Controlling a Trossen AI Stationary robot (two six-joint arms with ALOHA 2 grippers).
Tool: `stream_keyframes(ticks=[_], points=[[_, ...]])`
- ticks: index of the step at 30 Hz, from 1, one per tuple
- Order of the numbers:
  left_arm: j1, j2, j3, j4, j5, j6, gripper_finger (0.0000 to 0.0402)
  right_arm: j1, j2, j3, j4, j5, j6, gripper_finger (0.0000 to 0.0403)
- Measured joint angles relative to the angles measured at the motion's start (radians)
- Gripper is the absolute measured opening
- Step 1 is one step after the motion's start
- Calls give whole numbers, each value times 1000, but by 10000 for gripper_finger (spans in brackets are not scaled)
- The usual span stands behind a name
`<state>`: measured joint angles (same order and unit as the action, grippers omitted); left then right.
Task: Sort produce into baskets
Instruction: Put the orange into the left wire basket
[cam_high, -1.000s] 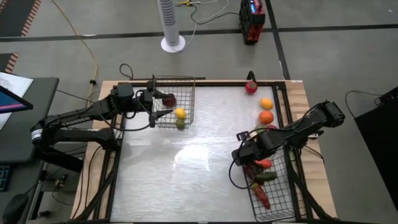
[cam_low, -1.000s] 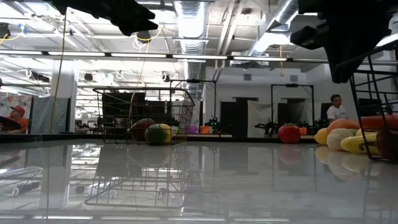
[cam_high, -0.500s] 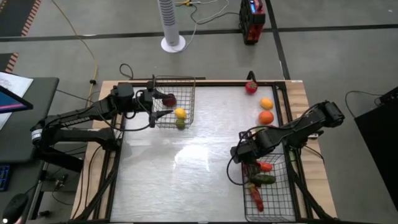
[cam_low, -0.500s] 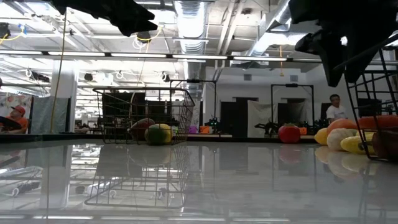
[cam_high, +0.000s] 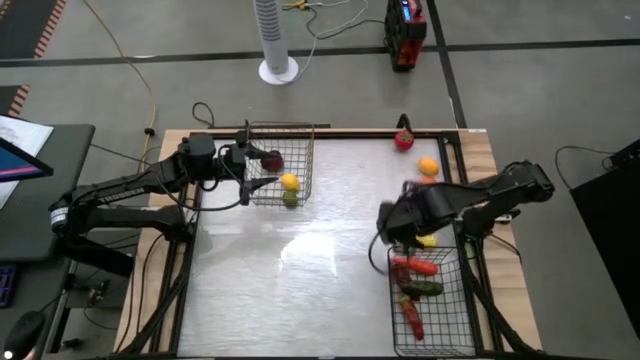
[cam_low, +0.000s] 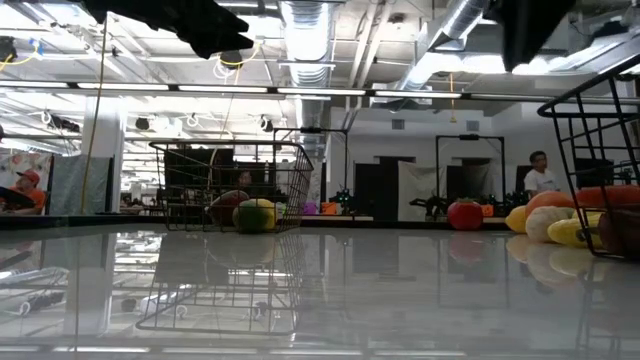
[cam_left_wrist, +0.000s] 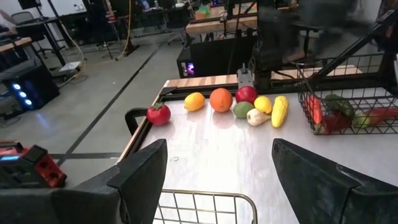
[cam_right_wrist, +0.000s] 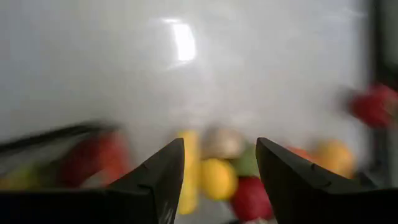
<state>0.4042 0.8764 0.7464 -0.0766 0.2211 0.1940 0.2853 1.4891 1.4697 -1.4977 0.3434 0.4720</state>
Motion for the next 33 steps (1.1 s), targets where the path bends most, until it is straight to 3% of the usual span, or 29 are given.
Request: stream_keyframes(ticks=[3, 6, 10, 15, 18, 22, 28, 30, 33], points=[[0, 0, 0, -4, 0, 0, 279, -86, 0, -34, -76, 78, 141, 215], [0, 0, 0, -7, 0, 0, 279, -197, -16, -130, -49, 10, 165, 203], [0, 0, 0, -7, 0, 1, 279, -352, -17, -276, -49, -54, 20, 187], [0, 0, 0, -6, 0, 2, 279, -544, -17, -364, -19, -96, -184, 191], [0, 0, 0, -3, 0, 5, 279, -616, -18, -379, 24, -189, -292, 222], [0, 0, 0, -3, 0, 8, 279, -662, -2, -397, 39, -212, -428, 288], [0, 0, 0, -2, 0, 15, 279, -672, 69, -400, 89, -34, -521, 377], [0, 0, 0, -3, 0, 15, 279, -672, 102, -400, 101, 35, -527, 393], [0, 0, 0, -5, 0, 15, 279, -691, 149, -401, 116, 35, -537, 396]])
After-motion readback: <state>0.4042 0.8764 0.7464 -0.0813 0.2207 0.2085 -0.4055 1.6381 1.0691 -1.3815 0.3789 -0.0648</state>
